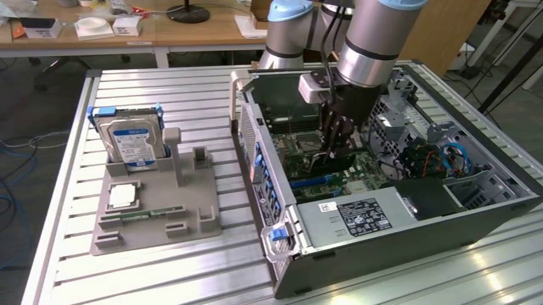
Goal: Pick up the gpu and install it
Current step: 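Insert the gpu into the slot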
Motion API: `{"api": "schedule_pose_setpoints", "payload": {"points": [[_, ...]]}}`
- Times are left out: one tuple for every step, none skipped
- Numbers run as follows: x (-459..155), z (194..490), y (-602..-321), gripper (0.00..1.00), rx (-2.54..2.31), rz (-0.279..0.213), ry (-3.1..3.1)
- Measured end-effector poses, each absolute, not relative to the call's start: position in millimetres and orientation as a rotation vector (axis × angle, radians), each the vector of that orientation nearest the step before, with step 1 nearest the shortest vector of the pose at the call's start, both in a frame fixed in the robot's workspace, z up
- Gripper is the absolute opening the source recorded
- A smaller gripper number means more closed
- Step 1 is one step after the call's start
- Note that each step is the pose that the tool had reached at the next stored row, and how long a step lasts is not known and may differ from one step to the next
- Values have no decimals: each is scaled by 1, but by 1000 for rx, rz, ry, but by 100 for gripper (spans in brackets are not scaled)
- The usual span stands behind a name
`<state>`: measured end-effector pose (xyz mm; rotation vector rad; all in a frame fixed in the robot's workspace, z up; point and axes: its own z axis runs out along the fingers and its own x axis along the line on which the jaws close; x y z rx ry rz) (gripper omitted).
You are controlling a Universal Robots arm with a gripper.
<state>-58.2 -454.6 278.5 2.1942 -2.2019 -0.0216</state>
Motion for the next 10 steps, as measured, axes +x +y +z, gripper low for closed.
{"api": "schedule_pose_setpoints", "payload": {"points": [[-58,278,-455,26,2194,-22,-2202],[-58,278,-455,26,2194,-22,-2202],[-58,278,-455,26,2194,-22,-2202],[-58,278,-455,26,2194,-22,-2202],[-59,278,-455,26,2194,-22,-2203],[-59,277,-455,26,2194,-22,-2202],[-60,277,-455,26,2194,-21,-2202],[-61,277,-455,26,2193,-19,-2201],[-61,276,-455,26,2192,-17,-2200],[-62,276,-455,26,2191,-15,-2199]]}}
